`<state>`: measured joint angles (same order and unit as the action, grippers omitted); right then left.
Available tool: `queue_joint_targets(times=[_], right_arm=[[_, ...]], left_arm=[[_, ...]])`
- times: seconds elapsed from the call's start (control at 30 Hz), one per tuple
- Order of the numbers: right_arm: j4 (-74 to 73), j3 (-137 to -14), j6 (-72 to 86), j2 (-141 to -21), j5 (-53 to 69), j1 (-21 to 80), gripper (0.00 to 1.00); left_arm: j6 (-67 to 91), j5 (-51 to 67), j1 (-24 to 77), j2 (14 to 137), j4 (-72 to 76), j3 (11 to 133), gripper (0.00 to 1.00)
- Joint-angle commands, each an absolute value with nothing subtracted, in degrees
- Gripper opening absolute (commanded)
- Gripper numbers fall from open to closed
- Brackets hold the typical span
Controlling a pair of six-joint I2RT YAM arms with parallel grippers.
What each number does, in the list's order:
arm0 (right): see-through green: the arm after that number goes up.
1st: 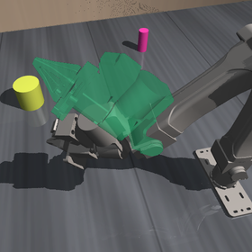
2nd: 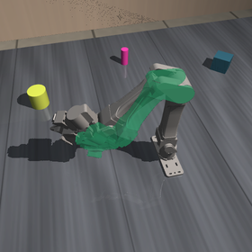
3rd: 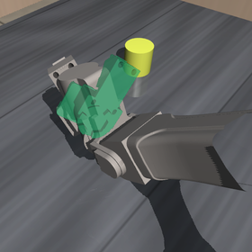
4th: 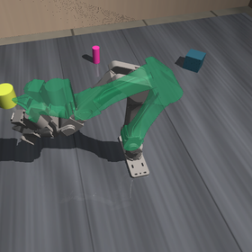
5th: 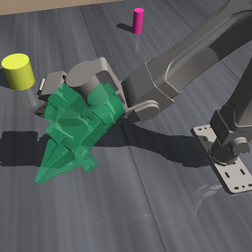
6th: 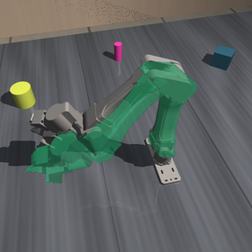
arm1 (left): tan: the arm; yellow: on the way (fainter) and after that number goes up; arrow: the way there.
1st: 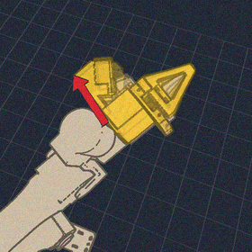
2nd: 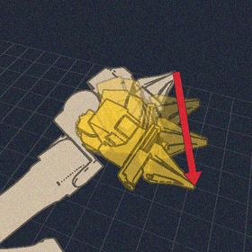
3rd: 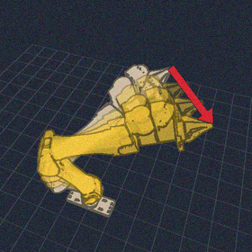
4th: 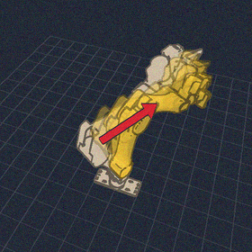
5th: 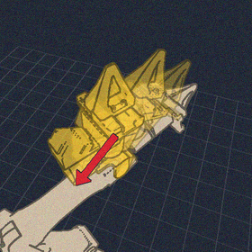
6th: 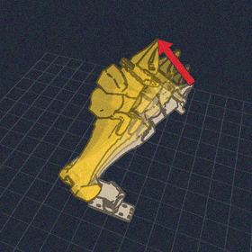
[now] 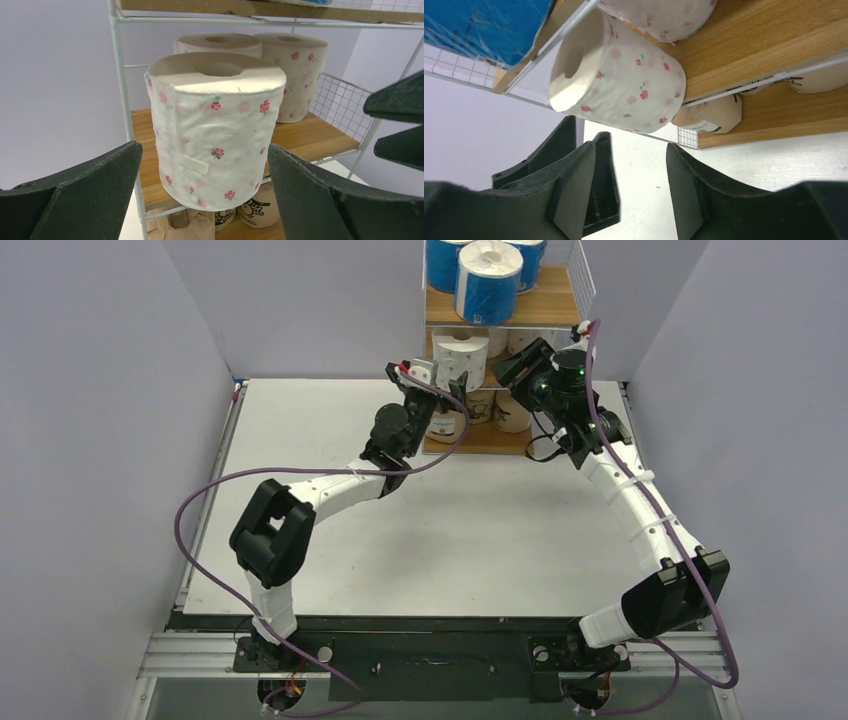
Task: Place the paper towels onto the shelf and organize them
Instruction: Place the paper towel on the shelf.
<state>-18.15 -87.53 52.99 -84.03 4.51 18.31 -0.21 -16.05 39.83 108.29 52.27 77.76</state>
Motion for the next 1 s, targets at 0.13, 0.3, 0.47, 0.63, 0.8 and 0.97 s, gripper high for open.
queue_joint_targets(times=[0.13,0.3,0.47,0.63,0.8,0.97], right_arm=[[-7.94,-79.85,47.95,-75.21,-3.09,18.18,0.51],[10.7,-65.46,46.54,-69.54,-4.42,18.26,0.53],[16.49,-59.12,38.42,-65.9,-1.56,18.45,0.57],[13.24,-58.49,33.76,-66.39,-4.96,19.27,0.64],[16.08,-55.74,31.22,-66.26,-8.01,19.37,0.81],[22.77,-54.65,29.68,-69.59,-4.82,20.12,0.82]], left_arm=[[7.05,-14.96,39.43,92.78,50.87,70.91,0.96],[12.24,-15.71,39.69,80.03,48.07,60.53,0.96],[21.46,-18.08,40.61,70.49,41.78,51.08,0.97],[28.4,-20.02,40.95,60.08,33.75,43.09,0.97],[31.27,-23.89,40.95,46.7,16.91,37.2,0.96],[31.27,-26.32,40.85,33.56,4.33,31.39,0.97]])
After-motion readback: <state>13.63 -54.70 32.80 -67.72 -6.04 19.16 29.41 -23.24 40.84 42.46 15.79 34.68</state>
